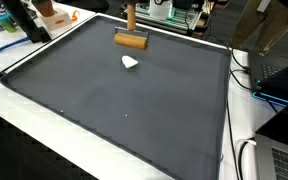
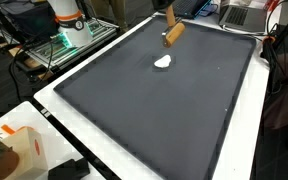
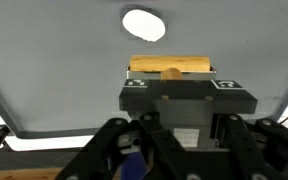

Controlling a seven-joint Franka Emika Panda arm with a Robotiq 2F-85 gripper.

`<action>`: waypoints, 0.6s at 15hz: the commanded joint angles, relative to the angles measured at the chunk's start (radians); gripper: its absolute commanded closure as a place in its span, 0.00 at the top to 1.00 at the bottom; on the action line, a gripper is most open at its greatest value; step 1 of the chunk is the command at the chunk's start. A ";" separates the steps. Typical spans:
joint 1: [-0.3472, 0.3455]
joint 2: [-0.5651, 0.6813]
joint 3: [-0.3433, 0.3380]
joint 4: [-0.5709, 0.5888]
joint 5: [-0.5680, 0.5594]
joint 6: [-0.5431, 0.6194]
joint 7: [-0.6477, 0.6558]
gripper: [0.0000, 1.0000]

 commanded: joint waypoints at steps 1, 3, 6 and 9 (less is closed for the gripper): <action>-0.012 0.007 0.009 0.009 -0.023 -0.002 0.026 0.23; -0.021 0.022 0.020 0.037 -0.046 -0.028 0.060 0.23; -0.022 0.043 0.029 0.089 -0.079 -0.087 0.084 0.23; -0.013 0.068 0.035 0.167 -0.103 -0.198 0.095 0.23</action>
